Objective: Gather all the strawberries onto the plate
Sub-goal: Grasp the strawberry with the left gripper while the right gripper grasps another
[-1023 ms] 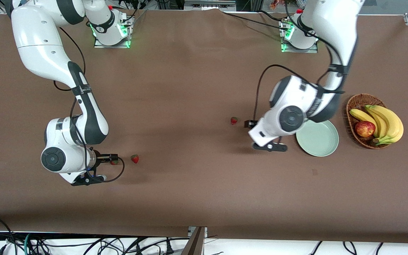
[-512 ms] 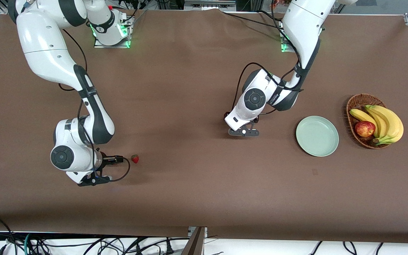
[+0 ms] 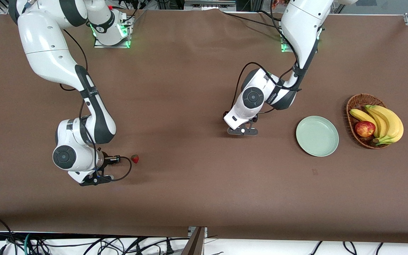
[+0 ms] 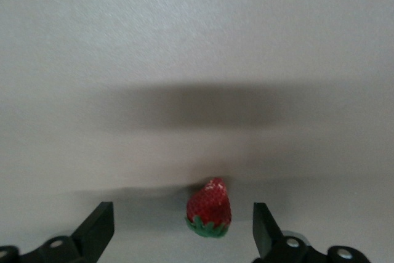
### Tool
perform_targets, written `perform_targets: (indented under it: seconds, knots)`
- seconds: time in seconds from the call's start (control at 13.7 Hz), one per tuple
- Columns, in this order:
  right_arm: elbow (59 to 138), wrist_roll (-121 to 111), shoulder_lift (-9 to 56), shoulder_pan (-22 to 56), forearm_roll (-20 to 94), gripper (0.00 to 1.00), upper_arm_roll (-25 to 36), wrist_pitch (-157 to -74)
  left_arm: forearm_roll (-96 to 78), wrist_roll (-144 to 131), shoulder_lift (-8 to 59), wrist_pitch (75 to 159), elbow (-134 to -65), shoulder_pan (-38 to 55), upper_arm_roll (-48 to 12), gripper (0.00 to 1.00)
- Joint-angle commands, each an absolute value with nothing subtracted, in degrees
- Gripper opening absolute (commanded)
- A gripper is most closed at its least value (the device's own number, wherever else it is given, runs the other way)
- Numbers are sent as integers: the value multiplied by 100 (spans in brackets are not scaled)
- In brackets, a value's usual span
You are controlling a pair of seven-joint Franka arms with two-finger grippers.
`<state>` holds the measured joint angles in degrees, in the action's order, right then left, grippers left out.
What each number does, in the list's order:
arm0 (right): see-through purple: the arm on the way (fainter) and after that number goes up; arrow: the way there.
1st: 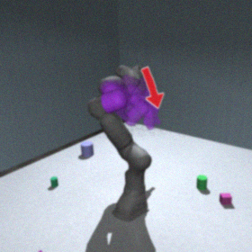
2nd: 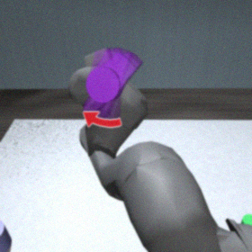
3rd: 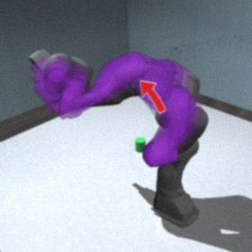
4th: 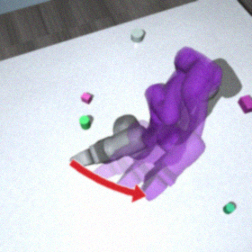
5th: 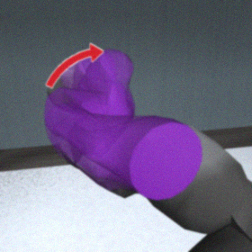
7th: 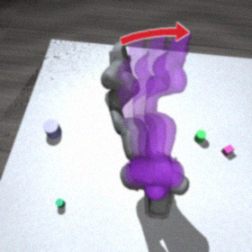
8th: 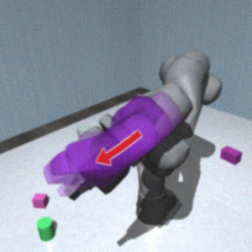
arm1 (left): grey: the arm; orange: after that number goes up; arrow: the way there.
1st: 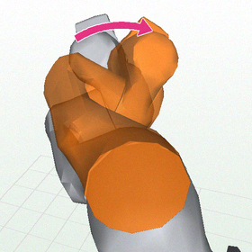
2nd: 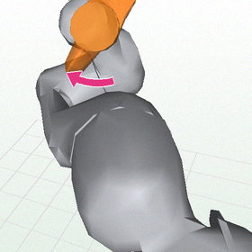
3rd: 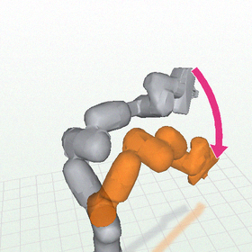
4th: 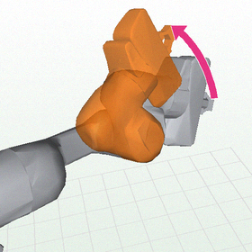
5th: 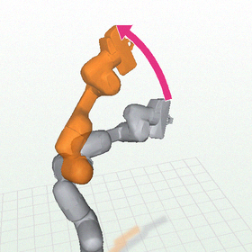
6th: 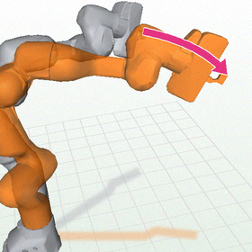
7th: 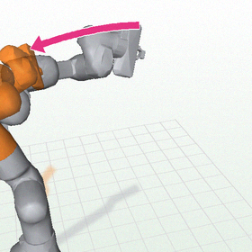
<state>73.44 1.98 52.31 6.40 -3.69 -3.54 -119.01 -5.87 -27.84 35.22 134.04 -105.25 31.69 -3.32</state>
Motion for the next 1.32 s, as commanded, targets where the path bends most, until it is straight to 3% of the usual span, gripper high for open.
perform_targets:
  seconds: [0.0, 0.15, 0.22, 0.29, 0.51, 0.73, 1.02, 1.24]
  knots:
    - [7418, 141, 5194, 615, -378, 24, -387, -11944, -527, -2900, 3568, 13526, -10573, 3410, -246, 84]
    - [7418, 141, 5194, 615, -378, 22, -387, -11944, -527, -2900, 3577, 13526, -10573, 3410, -246, 59]
    - [7418, 141, 5194, 615, -378, 21, -387, -11944, -527, -2900, 3586, 13526, -10573, 3419, -246, 51]
    - [7409, 123, 5194, 615, -387, 20, -387, -11953, -527, -2900, 3612, 13526, -10573, 3419, -246, 49]
    - [7374, 114, 5177, 624, -387, 20, -404, -11944, -527, -2892, 3621, 13544, -10547, 3410, -237, 24]
    - [7339, 114, 5159, 642, -387, 20, -431, -11936, -527, -2892, 3586, 13544, -10512, 3410, -237, 28]
    - [7155, 149, 5089, 852, -404, 20, -422, -11778, -519, -2856, 3333, 13360, -10520, 3331, -176, 25]
    - [6909, 167, 5054, 1010, -378, 20, -439, -11497, -449, -2892, 2876, 12492, -10512, 3104, 235, 28]
